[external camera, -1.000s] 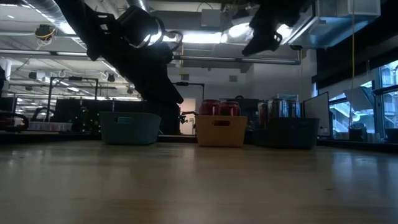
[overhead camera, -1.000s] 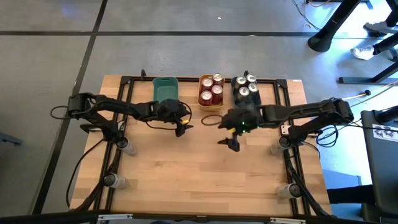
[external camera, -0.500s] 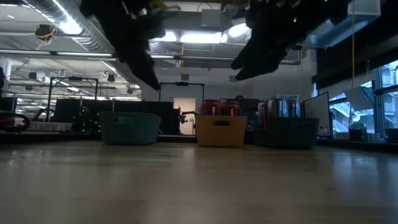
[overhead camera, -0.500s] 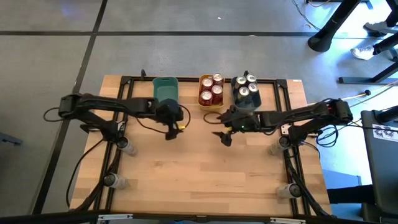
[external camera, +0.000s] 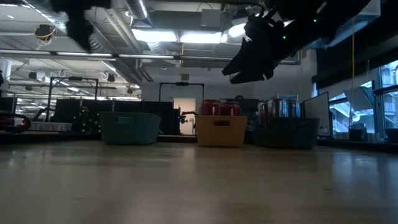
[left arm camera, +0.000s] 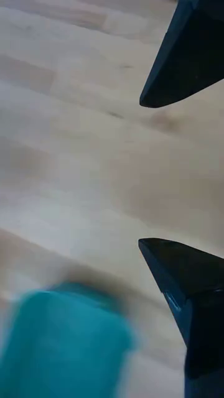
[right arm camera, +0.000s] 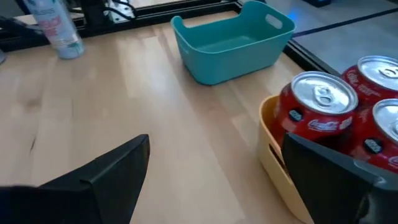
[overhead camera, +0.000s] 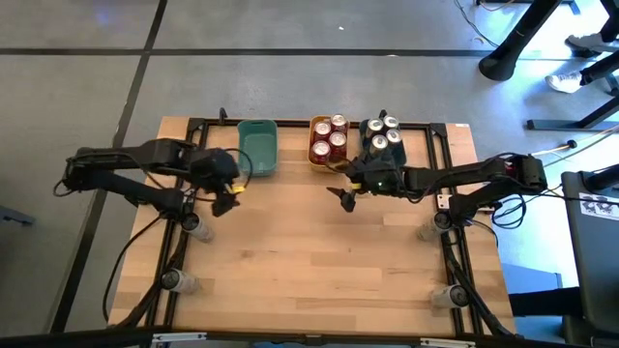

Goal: Sort soda cans
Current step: Put the top left white pink soda can into the green bin

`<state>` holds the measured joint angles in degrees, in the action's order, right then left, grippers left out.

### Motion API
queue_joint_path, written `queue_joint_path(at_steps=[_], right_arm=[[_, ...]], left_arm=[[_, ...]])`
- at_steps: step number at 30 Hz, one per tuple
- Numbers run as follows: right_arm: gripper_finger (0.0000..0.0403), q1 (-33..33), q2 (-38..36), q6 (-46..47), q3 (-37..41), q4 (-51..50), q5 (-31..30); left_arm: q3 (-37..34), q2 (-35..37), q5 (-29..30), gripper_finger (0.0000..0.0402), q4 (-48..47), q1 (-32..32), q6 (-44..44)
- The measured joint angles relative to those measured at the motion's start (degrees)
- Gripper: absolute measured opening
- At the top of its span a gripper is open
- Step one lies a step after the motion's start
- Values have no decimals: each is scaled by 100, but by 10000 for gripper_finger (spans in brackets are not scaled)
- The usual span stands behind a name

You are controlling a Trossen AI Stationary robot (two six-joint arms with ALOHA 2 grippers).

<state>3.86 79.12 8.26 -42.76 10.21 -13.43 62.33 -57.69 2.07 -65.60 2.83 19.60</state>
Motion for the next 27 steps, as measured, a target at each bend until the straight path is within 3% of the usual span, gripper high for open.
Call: queue_joint_path(at_steps=[4,11,15,27], right_arm=[[360,-49,98,25,2,-26,183],[360,-61,525,189,2,343,638],[360,-61,759,301,2,372,960],[360,-57,901,476,2,527,911]], left_arm=[[80,285,-150,349,-754,-424,867],[85,488,-185,349,-2022,-1218,1641],[85,480,-143,349,-2230,-1593,1908],[85,477,-130,349,-2429,-2690,2946]])
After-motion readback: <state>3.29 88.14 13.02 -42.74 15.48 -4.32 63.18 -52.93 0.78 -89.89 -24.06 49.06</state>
